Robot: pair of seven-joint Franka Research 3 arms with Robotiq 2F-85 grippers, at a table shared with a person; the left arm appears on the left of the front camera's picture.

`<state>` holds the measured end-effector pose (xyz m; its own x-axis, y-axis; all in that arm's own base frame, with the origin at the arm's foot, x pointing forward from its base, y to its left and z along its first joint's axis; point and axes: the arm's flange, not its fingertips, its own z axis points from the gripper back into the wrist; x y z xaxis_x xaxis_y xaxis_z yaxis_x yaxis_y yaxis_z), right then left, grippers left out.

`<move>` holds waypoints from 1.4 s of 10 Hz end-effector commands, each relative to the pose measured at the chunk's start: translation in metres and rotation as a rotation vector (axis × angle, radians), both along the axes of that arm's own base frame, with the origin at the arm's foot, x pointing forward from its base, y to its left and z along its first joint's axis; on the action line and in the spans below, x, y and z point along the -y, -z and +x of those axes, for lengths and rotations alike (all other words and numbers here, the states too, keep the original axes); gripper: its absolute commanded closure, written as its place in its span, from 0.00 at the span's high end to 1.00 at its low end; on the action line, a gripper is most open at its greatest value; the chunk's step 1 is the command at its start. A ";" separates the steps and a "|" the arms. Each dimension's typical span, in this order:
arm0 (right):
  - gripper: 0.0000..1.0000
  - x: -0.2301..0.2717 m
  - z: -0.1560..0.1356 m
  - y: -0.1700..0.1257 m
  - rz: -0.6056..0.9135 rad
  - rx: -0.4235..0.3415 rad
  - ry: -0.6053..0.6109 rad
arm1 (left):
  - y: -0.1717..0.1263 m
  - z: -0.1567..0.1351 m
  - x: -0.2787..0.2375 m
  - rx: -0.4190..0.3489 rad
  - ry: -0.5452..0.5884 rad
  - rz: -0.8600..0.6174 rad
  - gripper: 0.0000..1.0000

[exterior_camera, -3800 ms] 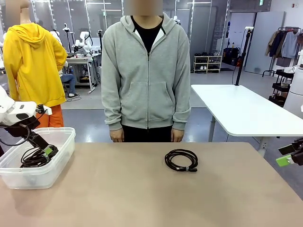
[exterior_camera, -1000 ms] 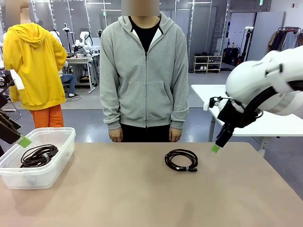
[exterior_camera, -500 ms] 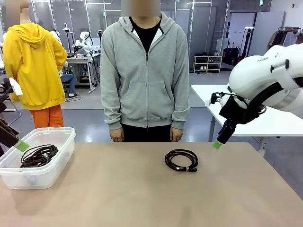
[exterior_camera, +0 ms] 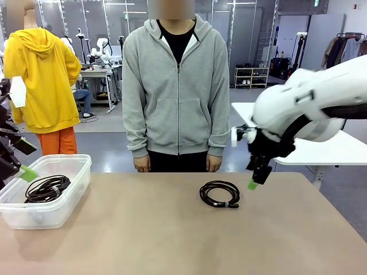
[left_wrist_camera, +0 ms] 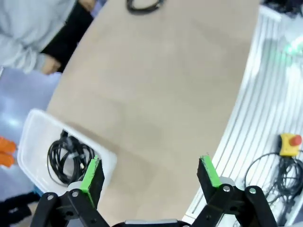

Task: Organize and store the cables.
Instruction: Place the USB Extension Cable into the Organizing box.

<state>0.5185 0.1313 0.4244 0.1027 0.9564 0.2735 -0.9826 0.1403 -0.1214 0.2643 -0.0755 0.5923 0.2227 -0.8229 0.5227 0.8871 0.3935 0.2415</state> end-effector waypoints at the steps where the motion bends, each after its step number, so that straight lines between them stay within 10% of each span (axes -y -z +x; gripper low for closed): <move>1: 1.00 -0.008 0.038 0.025 -0.009 0.034 -0.084 | -0.001 -0.008 0.003 -0.029 0.098 0.030 1.00; 14: 1.00 -0.064 0.076 0.109 -0.176 -0.151 -0.128 | -0.002 -0.014 0.013 -0.010 0.106 0.029 1.00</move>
<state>0.5869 0.1930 0.3135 -0.0127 0.9926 0.1208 -0.9999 -0.0127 -0.0008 0.2505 -0.0870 0.5961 0.1269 -0.8627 0.4895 0.9280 0.2775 0.2484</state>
